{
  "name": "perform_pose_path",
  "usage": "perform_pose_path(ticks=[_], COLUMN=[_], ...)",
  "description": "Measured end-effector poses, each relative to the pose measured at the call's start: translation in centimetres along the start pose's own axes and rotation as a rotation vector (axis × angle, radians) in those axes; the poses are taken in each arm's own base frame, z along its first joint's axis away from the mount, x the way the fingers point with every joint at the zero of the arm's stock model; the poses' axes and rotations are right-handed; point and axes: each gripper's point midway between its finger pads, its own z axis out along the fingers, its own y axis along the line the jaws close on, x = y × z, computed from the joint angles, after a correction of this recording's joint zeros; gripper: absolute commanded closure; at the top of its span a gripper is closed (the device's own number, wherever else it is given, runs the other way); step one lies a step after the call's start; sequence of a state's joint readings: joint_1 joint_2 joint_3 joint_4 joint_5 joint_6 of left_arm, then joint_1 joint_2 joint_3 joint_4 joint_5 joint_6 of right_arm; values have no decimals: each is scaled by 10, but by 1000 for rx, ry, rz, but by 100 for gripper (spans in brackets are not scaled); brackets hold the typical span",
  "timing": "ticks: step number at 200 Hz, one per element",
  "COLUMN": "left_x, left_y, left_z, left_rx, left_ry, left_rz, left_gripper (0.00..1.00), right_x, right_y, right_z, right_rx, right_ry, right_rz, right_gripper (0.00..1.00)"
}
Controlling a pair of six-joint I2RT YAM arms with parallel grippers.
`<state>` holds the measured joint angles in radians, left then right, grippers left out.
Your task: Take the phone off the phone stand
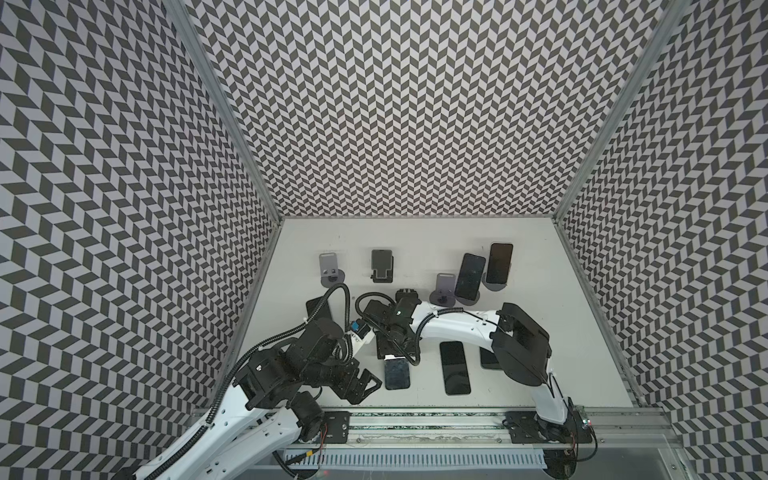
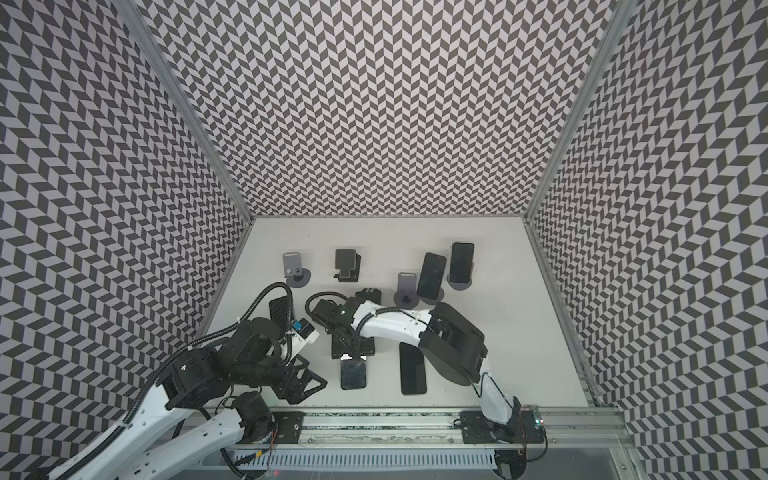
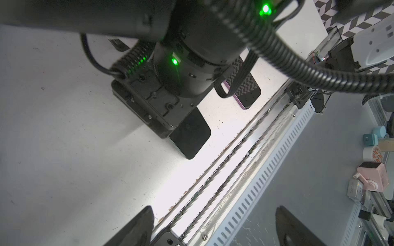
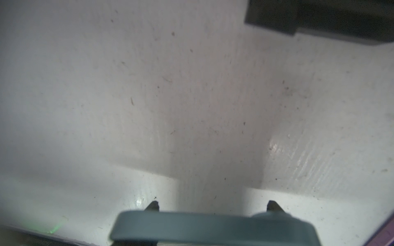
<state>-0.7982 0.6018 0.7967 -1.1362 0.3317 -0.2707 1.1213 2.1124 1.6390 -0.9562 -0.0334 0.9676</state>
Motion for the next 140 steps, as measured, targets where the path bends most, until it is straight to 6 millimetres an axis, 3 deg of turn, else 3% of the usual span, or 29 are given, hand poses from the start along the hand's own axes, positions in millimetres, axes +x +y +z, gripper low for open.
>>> perform_pose_path(ticks=[140], left_x=[1], left_y=[5], left_z=[-3], left_rx=[-31], left_ry=[-16], left_rz=[-13], left_gripper=[11], right_x=[2], right_y=[-14], right_z=[13], right_rx=[60], right_ry=[53], right_rz=[-1], right_gripper=[26])
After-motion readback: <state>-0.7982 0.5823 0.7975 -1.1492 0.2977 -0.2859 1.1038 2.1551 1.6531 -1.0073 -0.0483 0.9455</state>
